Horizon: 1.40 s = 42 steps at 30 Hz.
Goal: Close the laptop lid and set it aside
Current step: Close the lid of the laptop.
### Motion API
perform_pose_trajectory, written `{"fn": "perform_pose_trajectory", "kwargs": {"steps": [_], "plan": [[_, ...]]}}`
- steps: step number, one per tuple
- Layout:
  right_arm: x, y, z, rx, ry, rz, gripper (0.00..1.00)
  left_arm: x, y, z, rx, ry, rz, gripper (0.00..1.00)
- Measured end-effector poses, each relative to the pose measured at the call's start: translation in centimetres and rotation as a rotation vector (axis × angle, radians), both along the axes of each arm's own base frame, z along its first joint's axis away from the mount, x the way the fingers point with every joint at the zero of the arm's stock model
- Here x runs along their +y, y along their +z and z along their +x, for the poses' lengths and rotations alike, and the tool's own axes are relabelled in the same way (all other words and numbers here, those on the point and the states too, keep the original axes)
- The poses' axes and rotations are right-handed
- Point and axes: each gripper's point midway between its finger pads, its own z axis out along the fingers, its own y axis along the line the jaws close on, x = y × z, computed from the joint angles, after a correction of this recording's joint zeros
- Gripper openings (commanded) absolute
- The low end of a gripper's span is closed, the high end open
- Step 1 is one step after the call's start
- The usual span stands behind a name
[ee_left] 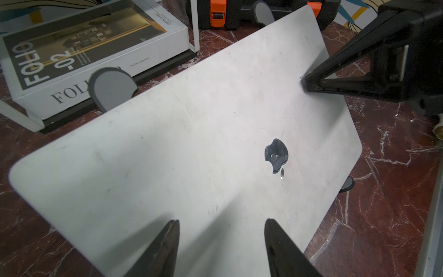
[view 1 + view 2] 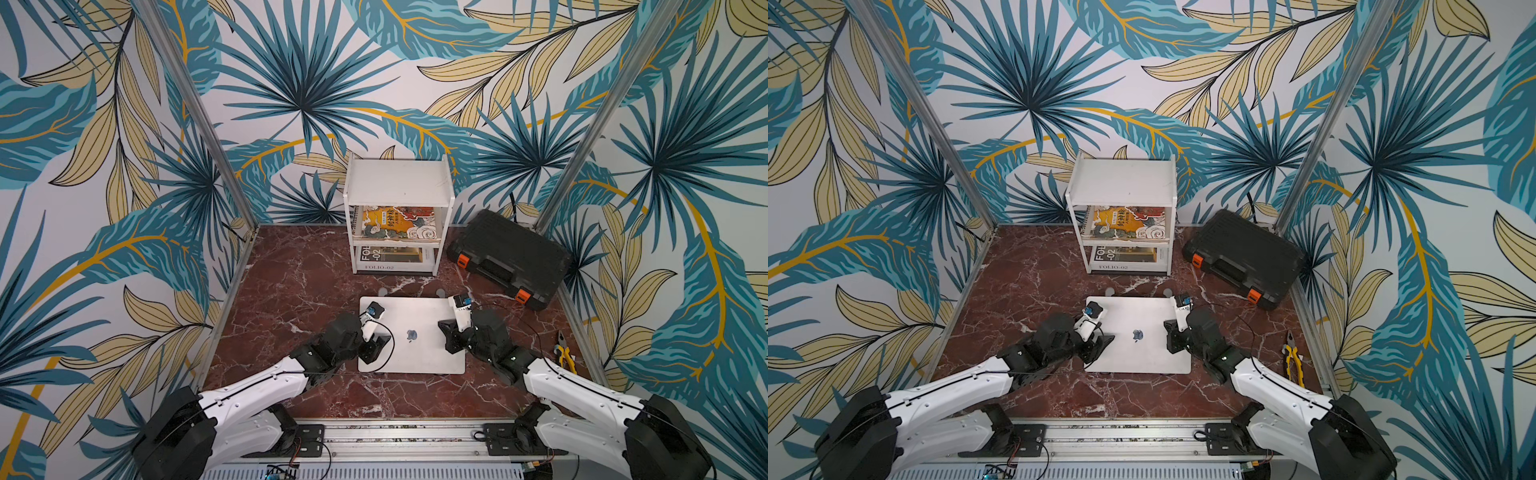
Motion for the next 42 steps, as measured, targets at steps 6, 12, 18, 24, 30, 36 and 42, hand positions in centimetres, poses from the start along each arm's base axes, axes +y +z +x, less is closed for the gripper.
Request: {"fn": "perform_pose_trajectory", "kwargs": {"steps": [6, 12, 18, 24, 30, 36, 42], "plan": [[-1.6, 4.4, -0.3, -0.070, -0.066, 0.068, 0.51, 1.3, 4.4, 0.0, -0.105, 0.031, -0.097, 0.81], [-7.6, 11.3, 0.2, -0.274, -0.303, 0.196, 0.78, 6.9, 7.7, 3.5, -0.151, 0.219, -0.228, 0.87], [-12.8, 8.9, 2.4, -0.179, -0.478, 0.255, 0.79, 10.0, 6.8, 4.6, -0.074, 0.276, -0.399, 0.92], [-12.5, 2.0, 2.6, 0.061, -0.439, 0.395, 0.78, 10.4, 4.6, 4.2, 0.056, 0.251, -0.482, 0.93], [-9.3, 1.1, 2.7, 0.156, -0.278, 0.536, 0.77, 9.4, 1.3, 3.7, 0.207, 0.223, -0.520, 0.90], [-7.5, 1.7, 3.3, 0.150, -0.163, 0.596, 0.75, 8.3, 0.0, 3.7, 0.287, 0.169, -0.553, 0.84], [-6.7, 1.7, 3.7, 0.143, -0.104, 0.615, 0.74, 7.5, -1.0, 3.8, 0.346, 0.130, -0.582, 0.82]]}}
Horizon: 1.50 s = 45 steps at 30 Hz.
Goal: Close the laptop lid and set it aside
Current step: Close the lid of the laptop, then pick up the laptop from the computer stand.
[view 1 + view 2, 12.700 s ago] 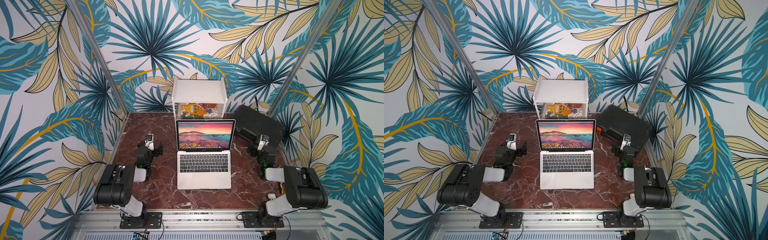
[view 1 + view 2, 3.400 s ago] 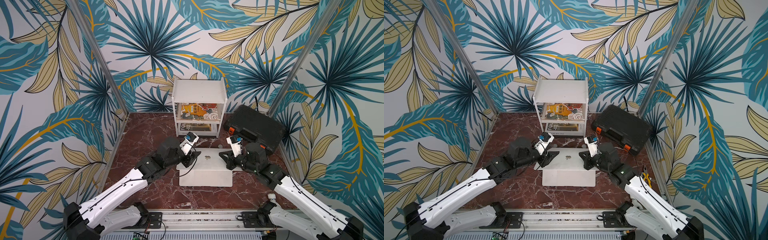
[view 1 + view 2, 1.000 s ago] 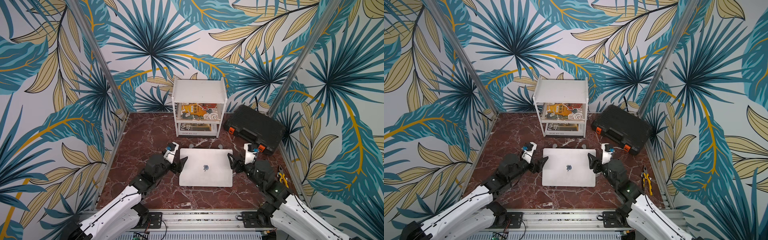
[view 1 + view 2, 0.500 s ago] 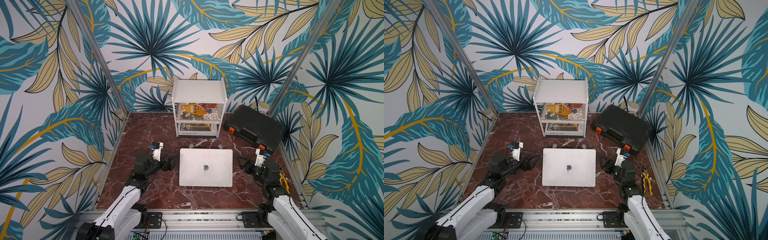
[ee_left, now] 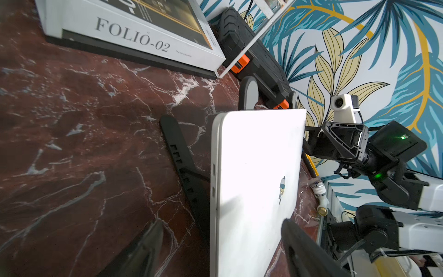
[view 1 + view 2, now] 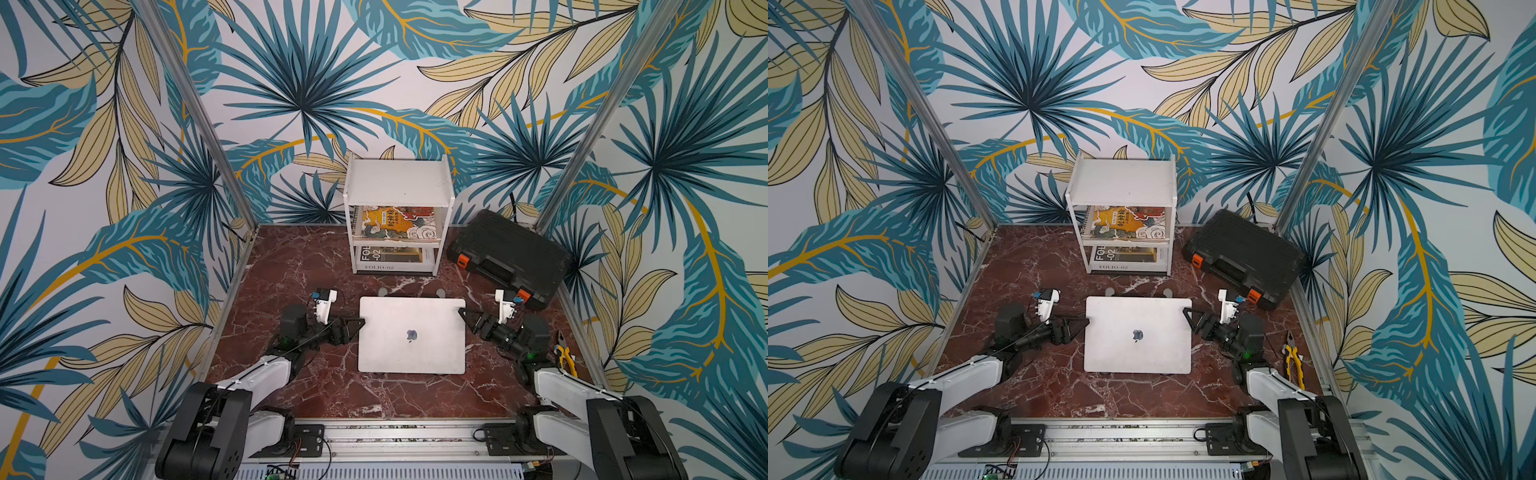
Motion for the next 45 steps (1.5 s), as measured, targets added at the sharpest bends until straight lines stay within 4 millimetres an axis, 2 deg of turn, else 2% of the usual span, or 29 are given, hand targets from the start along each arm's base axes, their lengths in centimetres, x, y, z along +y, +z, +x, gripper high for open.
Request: {"fn": "perform_pose_trajectory", "kwargs": {"steps": [17, 25, 34, 43, 45], "plan": [[1.7, -1.1, -0.1, 0.022, 0.110, 0.133, 0.59, -1.2, -0.3, -0.2, 0.007, -0.061, -0.039, 0.70], [1.8, -0.1, -0.2, -0.006, 0.121, 0.158, 0.55, -2.2, -0.9, -0.7, 0.020, -0.095, -0.036, 0.67], [1.8, 0.0, -0.4, -0.007, 0.122, 0.158, 0.51, -2.6, -1.4, -0.6, 0.035, -0.107, -0.041, 0.55], [2.1, -1.8, -0.4, 0.044, 0.127, 0.151, 0.48, -2.8, -1.3, -0.7, 0.026, -0.114, -0.040, 0.44], [2.1, -2.0, -0.4, 0.048, 0.126, 0.149, 0.49, -2.8, -1.4, -0.7, 0.027, -0.112, -0.038, 0.39]]}}
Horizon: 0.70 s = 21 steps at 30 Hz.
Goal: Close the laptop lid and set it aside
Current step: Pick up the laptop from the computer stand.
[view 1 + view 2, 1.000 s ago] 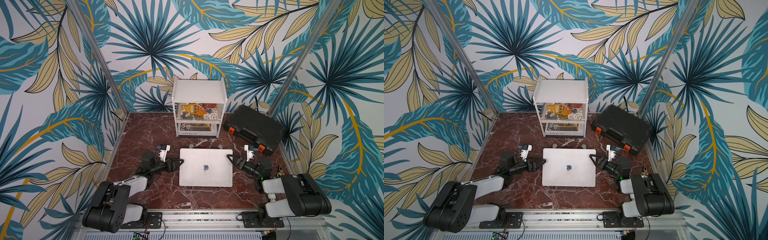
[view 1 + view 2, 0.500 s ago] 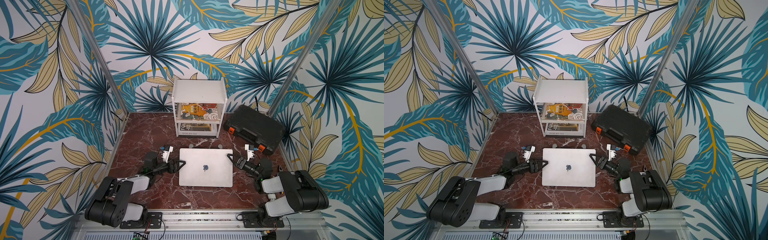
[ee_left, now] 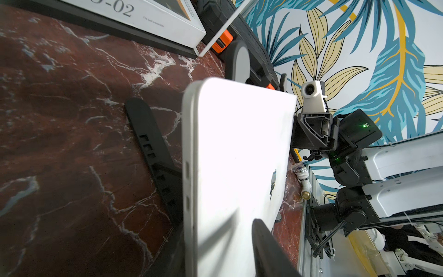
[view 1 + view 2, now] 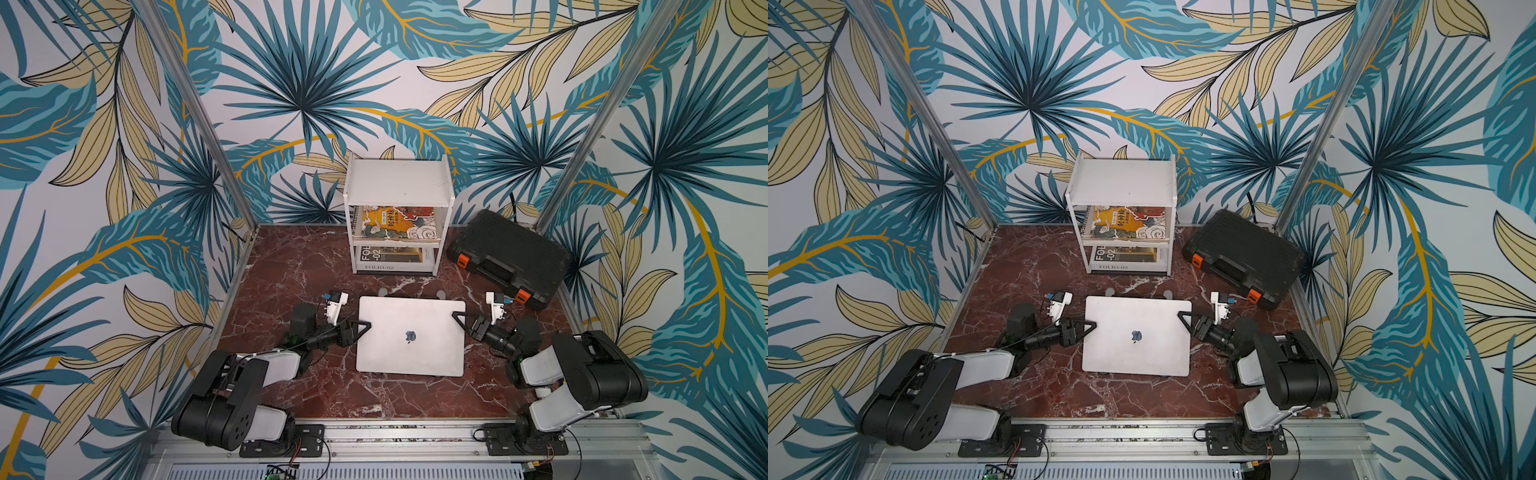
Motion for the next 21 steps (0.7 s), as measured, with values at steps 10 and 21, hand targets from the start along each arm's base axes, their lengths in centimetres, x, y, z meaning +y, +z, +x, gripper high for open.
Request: {"fn": "perform_pose_trajectory", "kwargs": {"steps": [10, 21], "plan": [[0.0, -0.9, -0.3, 0.019, 0.002, -0.009, 0.61, -0.1, -0.3, -0.2, 0.005, -0.011, 0.004, 0.26], [-0.3, -1.7, -2.0, 0.062, -0.001, -0.007, 0.53, -0.4, -0.1, -0.5, 0.005, -0.032, -0.004, 0.20]]}}
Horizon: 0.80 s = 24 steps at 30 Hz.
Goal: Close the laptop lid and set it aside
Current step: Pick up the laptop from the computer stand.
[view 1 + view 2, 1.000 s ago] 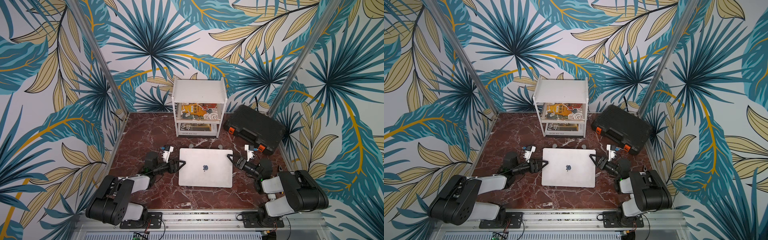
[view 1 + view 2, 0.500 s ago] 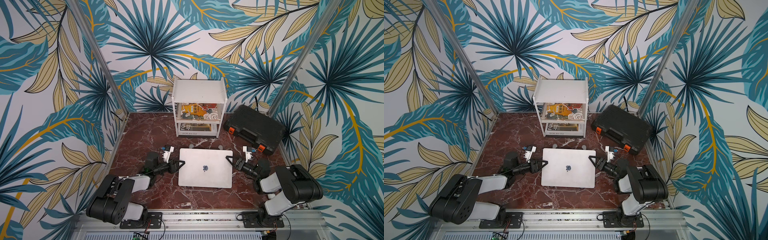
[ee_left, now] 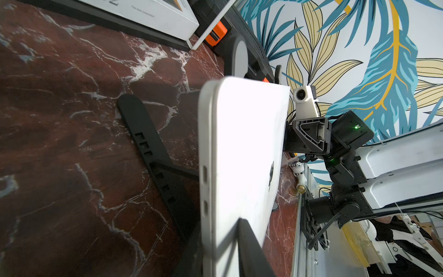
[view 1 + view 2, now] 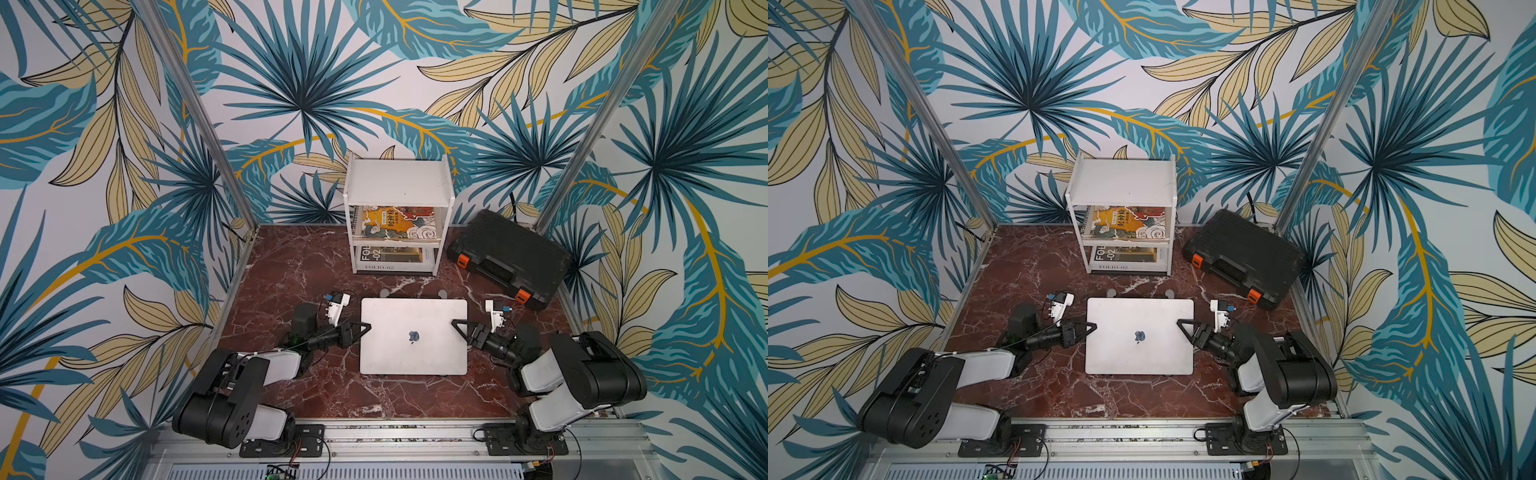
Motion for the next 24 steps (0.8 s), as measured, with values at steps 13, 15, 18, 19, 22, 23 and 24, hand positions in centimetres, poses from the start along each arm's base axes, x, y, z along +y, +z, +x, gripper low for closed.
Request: {"fn": "perform_pose_trajectory", "kwargs": {"steps": [13, 15, 18, 19, 22, 23, 24], "plan": [[-0.2, 0.4, -0.2, -0.027, -0.008, -0.006, 0.27, 0.3, -0.2, 0.1, 0.027, 0.012, 0.013, 0.20], [-0.2, 0.4, -0.3, -0.027, -0.008, -0.006, 0.24, 0.3, -0.2, 0.1, 0.032, 0.014, 0.012, 0.19], [-0.2, 0.6, -0.3, -0.033, -0.007, -0.005, 0.21, 0.3, -0.1, 0.1, 0.036, 0.016, 0.010, 0.19], [-0.2, 0.7, -0.3, -0.038, -0.007, -0.003, 0.19, 0.3, -0.1, 0.1, 0.038, 0.017, 0.009, 0.19], [-0.2, 1.2, -0.3, -0.049, -0.008, 0.002, 0.17, 0.3, 0.0, 0.0, 0.051, 0.020, 0.007, 0.19], [-0.2, 1.3, -0.3, -0.048, -0.008, 0.003, 0.16, 0.3, 0.1, 0.0, 0.056, 0.022, 0.007, 0.19], [-0.2, 1.4, -0.3, -0.049, -0.008, 0.004, 0.16, 0.3, 0.2, 0.0, 0.061, 0.023, 0.006, 0.19]]}}
